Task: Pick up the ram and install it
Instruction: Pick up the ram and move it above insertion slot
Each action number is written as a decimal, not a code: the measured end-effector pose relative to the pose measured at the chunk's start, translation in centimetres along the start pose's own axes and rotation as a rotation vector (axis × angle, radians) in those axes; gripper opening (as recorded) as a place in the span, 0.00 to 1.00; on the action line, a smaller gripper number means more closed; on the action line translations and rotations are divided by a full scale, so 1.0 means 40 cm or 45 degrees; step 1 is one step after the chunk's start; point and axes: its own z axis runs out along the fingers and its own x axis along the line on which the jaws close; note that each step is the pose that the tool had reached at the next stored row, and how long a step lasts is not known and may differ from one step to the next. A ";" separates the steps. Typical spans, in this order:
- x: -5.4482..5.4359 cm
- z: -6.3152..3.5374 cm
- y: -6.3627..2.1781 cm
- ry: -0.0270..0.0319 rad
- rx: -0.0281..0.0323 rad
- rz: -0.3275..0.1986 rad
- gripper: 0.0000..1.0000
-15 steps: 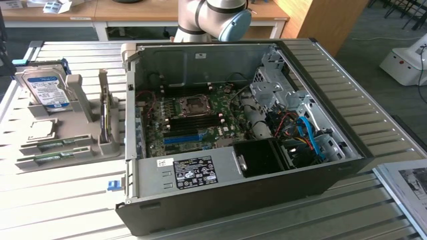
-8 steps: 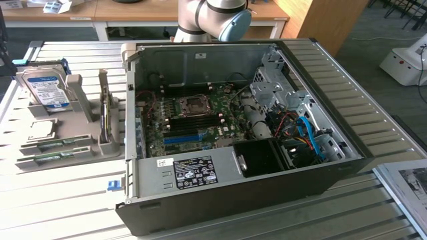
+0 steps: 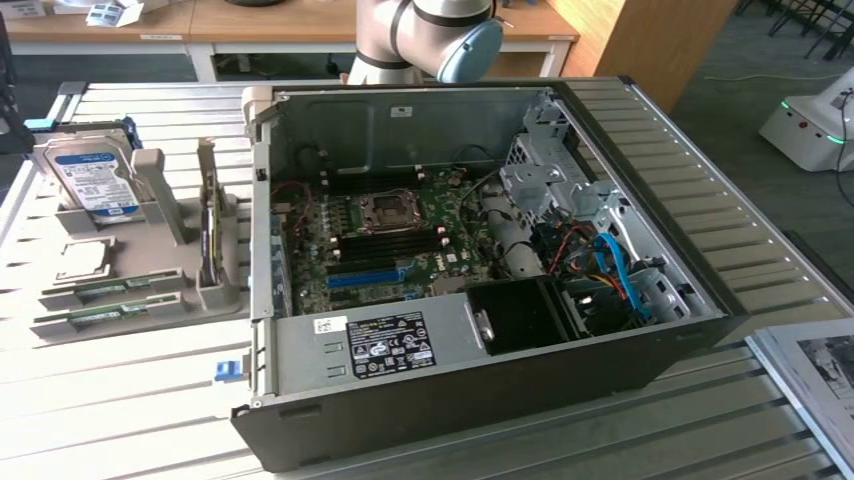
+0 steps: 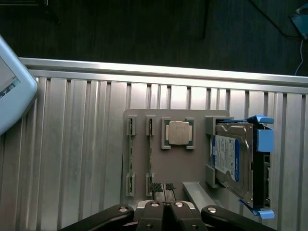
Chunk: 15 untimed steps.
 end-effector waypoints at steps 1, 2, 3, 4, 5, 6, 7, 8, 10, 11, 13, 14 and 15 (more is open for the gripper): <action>0.000 0.002 0.000 0.0000 0.0002 0.000 0.10; 0.000 0.003 0.000 0.0000 0.0003 0.000 0.10; 0.000 0.005 0.000 0.0001 0.0002 0.000 0.10; 0.000 0.006 0.000 0.0001 0.0003 0.000 0.10; 0.000 0.006 0.000 0.0002 0.0002 0.000 0.10; 0.000 0.006 0.000 0.0002 0.0003 0.000 0.10; 0.000 0.006 0.000 0.0002 0.0003 0.000 0.10; 0.000 0.006 0.000 0.0002 0.0003 0.000 0.10; 0.000 0.006 0.000 0.0001 0.0004 0.000 0.10; 0.000 0.006 0.000 0.0001 0.0004 0.000 0.10; 0.000 0.006 0.000 0.0001 0.0004 0.000 0.10; 0.000 0.006 0.000 0.0001 0.0004 0.000 0.10; 0.000 0.006 0.000 0.0001 0.0003 0.000 0.10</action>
